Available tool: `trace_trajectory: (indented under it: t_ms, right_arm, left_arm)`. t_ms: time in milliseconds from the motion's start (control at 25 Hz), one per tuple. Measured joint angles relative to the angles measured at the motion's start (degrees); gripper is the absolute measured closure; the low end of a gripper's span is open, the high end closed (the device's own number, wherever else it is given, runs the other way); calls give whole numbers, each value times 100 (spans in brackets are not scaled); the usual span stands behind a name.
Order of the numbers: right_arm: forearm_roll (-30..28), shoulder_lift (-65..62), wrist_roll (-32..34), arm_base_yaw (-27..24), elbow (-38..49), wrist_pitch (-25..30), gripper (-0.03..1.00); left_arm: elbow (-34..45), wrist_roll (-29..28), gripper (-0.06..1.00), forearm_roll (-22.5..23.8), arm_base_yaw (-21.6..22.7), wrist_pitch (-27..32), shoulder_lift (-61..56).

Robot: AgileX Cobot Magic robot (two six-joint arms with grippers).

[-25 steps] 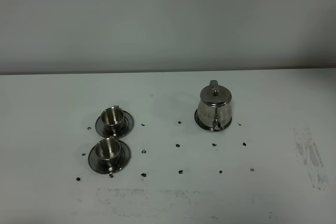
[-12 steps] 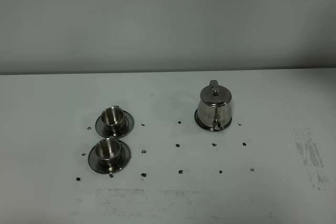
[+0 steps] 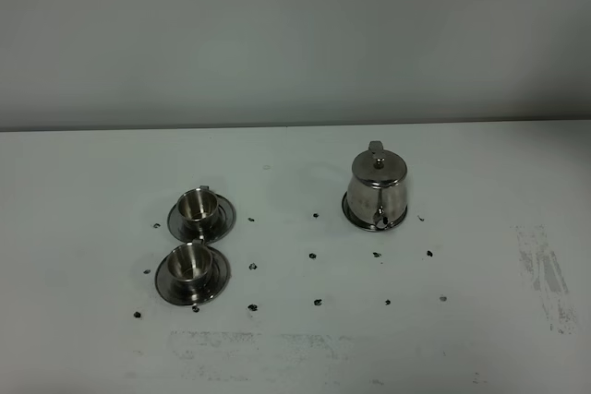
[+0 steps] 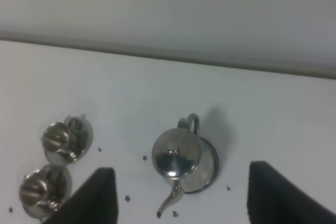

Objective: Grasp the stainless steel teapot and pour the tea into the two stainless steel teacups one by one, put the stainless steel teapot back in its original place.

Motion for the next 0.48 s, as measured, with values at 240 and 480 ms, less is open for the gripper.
trace_trajectory:
  t_ms: [240,480]
  right_arm:
    - [-264,383,-1,447,0,0,49]
    - [-522,899,1,888,0,-72,49]
  left_arm:
    - [0,0,49,0,0,0,0]
    - [0,0,49,0,0,0,-7]
